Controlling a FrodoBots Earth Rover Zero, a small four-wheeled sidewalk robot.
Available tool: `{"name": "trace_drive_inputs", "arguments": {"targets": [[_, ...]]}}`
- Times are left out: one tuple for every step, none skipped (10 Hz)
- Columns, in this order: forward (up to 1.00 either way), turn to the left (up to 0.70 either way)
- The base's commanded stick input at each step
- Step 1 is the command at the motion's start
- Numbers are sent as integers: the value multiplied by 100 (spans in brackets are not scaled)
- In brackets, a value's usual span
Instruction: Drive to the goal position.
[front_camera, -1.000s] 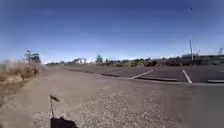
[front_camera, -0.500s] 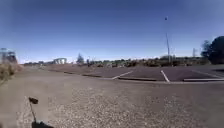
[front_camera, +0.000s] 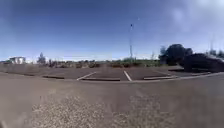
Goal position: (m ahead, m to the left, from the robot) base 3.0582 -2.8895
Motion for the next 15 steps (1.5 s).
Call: {"name": "trace_drive_inputs", "arguments": {"targets": [[0,-70],[0,-70],[0,-70],[0,-70],[0,-70],[0,-70],[0,-70],[0,-70],[0,-70],[0,-70],[0,-70],[0,-70],[0,-70],[0,-70],[0,-44]]}}
